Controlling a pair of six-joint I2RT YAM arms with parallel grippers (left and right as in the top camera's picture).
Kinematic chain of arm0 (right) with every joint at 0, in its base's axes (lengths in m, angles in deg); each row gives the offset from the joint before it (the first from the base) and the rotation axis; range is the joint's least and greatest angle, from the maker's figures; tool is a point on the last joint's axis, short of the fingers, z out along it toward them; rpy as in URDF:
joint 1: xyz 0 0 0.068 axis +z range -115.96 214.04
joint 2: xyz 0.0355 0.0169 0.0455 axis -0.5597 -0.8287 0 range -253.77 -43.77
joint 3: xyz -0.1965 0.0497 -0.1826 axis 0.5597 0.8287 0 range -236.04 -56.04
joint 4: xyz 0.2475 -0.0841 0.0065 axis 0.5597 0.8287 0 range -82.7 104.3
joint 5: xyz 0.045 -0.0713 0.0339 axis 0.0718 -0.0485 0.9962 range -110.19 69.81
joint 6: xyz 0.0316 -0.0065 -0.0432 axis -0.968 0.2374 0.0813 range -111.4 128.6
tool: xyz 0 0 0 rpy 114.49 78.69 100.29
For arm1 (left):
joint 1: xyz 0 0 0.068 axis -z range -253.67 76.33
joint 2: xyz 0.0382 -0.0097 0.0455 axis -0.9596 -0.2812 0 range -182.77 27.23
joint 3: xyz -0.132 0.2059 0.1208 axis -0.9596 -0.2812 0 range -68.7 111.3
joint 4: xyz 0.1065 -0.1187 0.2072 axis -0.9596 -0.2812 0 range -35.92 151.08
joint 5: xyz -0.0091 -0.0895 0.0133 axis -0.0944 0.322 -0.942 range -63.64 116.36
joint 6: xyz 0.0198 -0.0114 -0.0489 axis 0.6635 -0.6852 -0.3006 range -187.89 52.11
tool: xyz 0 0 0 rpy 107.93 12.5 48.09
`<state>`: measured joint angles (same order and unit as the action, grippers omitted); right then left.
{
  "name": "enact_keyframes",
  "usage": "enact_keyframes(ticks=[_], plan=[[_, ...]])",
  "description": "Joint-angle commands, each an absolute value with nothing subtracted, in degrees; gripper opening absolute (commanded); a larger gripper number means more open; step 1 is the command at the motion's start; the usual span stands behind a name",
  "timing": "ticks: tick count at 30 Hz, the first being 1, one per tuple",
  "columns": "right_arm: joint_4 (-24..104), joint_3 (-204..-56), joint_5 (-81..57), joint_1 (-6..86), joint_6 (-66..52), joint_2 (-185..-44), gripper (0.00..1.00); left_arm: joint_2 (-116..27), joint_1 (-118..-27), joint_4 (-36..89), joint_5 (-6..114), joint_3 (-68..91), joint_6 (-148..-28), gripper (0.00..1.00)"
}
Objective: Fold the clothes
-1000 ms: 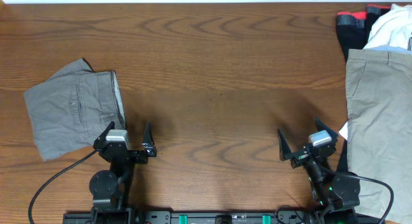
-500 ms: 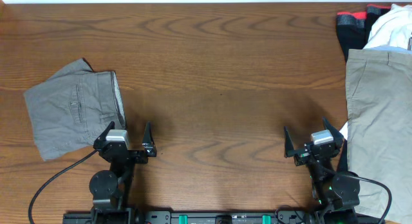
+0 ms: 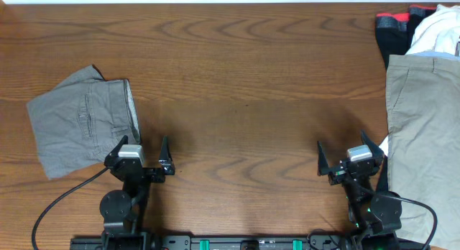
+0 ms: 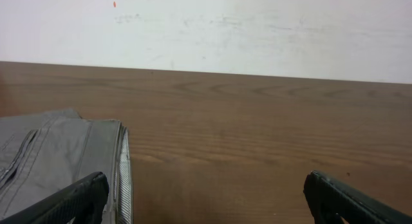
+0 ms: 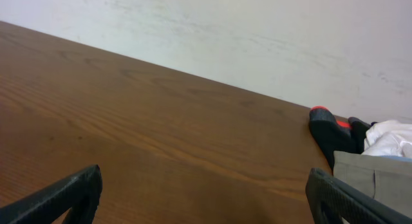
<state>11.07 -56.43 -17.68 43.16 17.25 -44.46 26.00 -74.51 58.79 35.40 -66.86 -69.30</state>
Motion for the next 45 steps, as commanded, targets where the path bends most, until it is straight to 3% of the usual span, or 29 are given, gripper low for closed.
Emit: enact_keyframes(ticks=[1,19,26,38,45], plan=[[11.4,-56.4,-18.7,43.1,18.1,-44.2,0.99,25.9,-74.2,58.2,36.0,-68.5,-68.6,0.98],[11.2,-56.4,-18.7,43.1,18.1,-44.2,0.99,25.9,-74.2,60.5,36.0,-68.5,-68.6,0.98],[10.9,-56.4,-18.6,43.1,18.0,-44.2,0.99,25.3,-74.2,58.2,41.3,-68.5,-69.4,0.98],[9.6,-56.4,-15.7,43.1,2.3,-45.3,0.99,11.8,-74.2,61.7,50.0,-66.6,-69.4,0.98],[4.0,-59.5,-7.7,43.1,0.3,-45.9,0.99,0.1,-74.2,57.2,50.0,-50.1,-69.1,0.98]])
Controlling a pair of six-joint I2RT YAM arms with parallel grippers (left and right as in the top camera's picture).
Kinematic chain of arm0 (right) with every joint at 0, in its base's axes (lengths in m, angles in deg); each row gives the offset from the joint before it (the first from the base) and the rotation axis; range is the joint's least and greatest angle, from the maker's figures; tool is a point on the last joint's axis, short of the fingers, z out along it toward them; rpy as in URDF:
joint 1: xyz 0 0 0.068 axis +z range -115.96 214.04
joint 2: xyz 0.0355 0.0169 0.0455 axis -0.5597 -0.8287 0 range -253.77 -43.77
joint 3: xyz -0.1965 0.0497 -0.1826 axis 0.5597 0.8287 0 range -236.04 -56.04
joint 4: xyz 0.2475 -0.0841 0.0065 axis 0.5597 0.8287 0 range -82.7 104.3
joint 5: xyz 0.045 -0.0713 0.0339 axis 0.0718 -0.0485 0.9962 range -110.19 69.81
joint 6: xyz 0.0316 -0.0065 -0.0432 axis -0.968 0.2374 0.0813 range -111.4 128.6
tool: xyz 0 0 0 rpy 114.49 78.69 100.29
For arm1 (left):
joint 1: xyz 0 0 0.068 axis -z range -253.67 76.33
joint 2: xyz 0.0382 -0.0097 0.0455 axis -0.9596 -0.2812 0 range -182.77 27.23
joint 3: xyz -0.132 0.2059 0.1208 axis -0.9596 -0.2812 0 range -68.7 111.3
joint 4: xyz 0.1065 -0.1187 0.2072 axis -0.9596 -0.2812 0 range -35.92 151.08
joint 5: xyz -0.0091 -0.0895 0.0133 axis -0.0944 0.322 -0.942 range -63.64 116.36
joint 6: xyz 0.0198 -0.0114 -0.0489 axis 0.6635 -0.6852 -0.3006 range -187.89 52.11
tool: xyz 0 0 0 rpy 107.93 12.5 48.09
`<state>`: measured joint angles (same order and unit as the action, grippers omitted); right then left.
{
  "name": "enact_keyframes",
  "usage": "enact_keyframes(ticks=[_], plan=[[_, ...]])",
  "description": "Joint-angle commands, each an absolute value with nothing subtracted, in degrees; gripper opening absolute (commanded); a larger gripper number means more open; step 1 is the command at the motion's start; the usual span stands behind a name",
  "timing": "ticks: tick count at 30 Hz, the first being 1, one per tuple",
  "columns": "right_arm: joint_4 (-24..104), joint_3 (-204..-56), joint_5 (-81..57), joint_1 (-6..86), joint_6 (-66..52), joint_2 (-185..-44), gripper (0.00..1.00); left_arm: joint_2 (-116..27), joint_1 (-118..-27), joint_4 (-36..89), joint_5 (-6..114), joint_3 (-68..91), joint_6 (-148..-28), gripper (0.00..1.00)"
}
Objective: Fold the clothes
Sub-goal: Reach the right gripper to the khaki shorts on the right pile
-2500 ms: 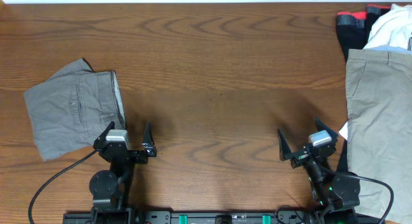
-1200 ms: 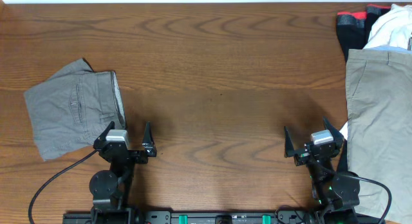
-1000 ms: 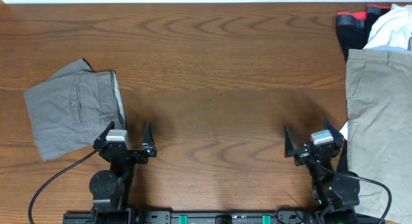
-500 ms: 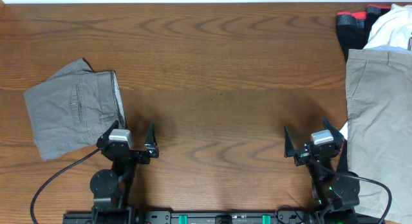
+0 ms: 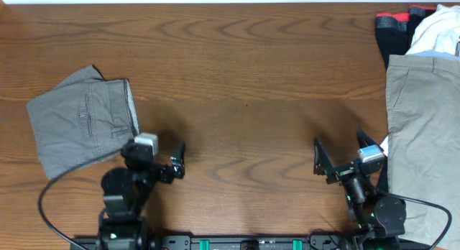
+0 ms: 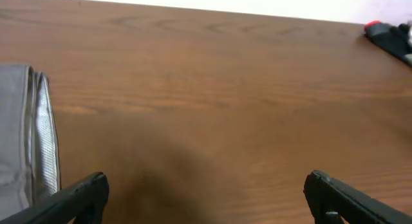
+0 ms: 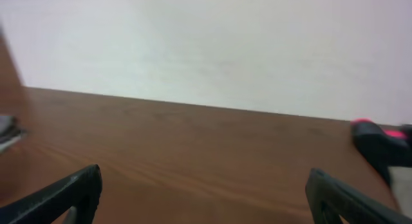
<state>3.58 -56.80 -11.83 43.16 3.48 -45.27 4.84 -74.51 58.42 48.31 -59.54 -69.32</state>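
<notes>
A folded pair of grey shorts (image 5: pixel 83 124) lies at the table's left; its edge (image 6: pixel 29 140) shows at the left of the left wrist view. Beige trousers (image 5: pixel 424 135) lie spread flat at the right edge. My left gripper (image 5: pixel 154 160) stands open just right of the grey shorts, with nothing between its fingers (image 6: pixel 74 198). My right gripper (image 5: pixel 338 158) is open too, left of the beige trousers, and holds nothing; its fingers (image 7: pixel 71 195) frame bare wood.
A pile of other clothes, black with red trim (image 5: pixel 392 27) and white (image 5: pixel 435 31), sits at the back right corner. The black and red piece (image 7: pixel 380 137) also shows in the right wrist view. A pale wall lies beyond the table's far edge.
Both arms have turned. The left gripper now points more to the right, away from the grey shorts. The right gripper has swung to face left and sits slightly lower. Both stay open.
</notes>
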Motion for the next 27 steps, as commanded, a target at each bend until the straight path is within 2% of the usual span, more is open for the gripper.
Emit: enact_keyframes(ticks=[1,7,11,14,19,21,24,27], plan=[[5.2,-61.1,-7.7,43.1,-0.2,-46.7,0.99,-3.4,-74.2,55.1,50.0,-46.0,-69.0,0.98],[16.2,-74.1,-11.2,43.1,-0.6,-59.2,0.99,-25.1,-72.9,41.6,50.0,-22.0,-69.0,0.98],[23.8,-86.2,-14.2,42.9,-3.8,-74.7,0.99,-38.7,-68.7,30.4,50.0,-4.8,-67.7,0.98],[33.3,-98.2,-16.1,41.3,-3.3,-88.8,0.99,-45.3,-64.5,26.7,50.5,4.5,-66.6,0.98],[48.3,-116.7,-16.9,36.2,2.4,-110.0,0.99,-48.6,-60.1,31.2,66.5,10.8,-67.9,0.98],[50.4,-121.0,-13.7,35.2,2.2,-116.5,0.99,-48.6,-59.7,32.7,66.9,10.8,-67.9,0.98],[50.1,-122.1,-15.9,35.0,2.6,-123.8,0.99,-48.8,-59.7,32.0,66.9,10.8,-67.9,0.98],[49.0,-122.5,-22.7,33.8,-6.9,-129.9,0.99,-49.3,-59.7,29.6,66.4,10.8,-67.9,0.98]])
